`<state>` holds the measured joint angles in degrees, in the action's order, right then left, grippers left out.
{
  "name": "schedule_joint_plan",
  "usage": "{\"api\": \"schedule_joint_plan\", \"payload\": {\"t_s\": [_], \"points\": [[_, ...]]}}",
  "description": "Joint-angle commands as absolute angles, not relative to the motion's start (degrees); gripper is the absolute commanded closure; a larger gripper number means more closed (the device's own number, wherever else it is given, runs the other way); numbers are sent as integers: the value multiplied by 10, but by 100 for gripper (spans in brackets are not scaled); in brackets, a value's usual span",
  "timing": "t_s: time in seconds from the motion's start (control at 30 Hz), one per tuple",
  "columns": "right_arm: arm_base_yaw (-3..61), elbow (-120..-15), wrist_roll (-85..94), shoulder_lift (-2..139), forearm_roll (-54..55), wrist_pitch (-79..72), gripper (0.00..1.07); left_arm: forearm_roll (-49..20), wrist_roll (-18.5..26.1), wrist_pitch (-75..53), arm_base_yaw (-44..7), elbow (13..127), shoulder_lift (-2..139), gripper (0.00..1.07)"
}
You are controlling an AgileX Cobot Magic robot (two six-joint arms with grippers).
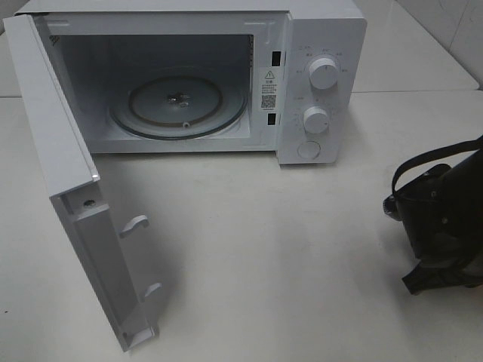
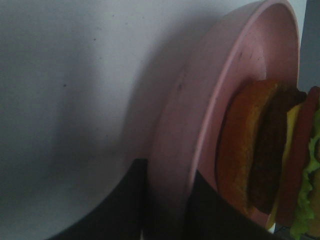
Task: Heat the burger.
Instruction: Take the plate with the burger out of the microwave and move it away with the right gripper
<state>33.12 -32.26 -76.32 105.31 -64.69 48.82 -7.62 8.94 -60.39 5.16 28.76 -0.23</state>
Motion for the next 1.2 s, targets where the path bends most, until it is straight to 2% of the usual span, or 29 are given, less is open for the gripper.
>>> {"api": "schedule_joint_plan", "payload": {"t_s": [0.03, 0.23, 0.33, 0.4, 0.5, 0.57, 0.73, 0.97, 1.2], "points": [[310, -324, -775, 1053, -685, 524, 90, -81, 88, -596, 54, 286, -14, 9], [300, -324, -771, 1053, -685, 497, 88, -81, 88, -596, 54, 286, -14, 9], [300, -324, -748, 1053, -684, 480, 83, -81, 88, -596, 54, 286, -14, 9], [300, -324, -719, 1053, -670, 470, 73, -81, 88, -596, 54, 286, -14, 9], [300, -324, -709, 1053, -662, 464, 69, -81, 88, -596, 54, 286, -14, 9], [301, -324, -672, 1053, -637, 441, 56, -81, 88, -596, 54, 286, -14, 9], [302, -324, -645, 1036, -607, 427, 46, -81, 88, -596, 54, 286, -14, 9], [302, -324, -631, 973, -588, 423, 40, -81, 88, -596, 54, 286, -14, 9], [302, -324, -556, 889, -526, 403, 37, -81, 88, -596, 54, 286, -14, 9]]}}
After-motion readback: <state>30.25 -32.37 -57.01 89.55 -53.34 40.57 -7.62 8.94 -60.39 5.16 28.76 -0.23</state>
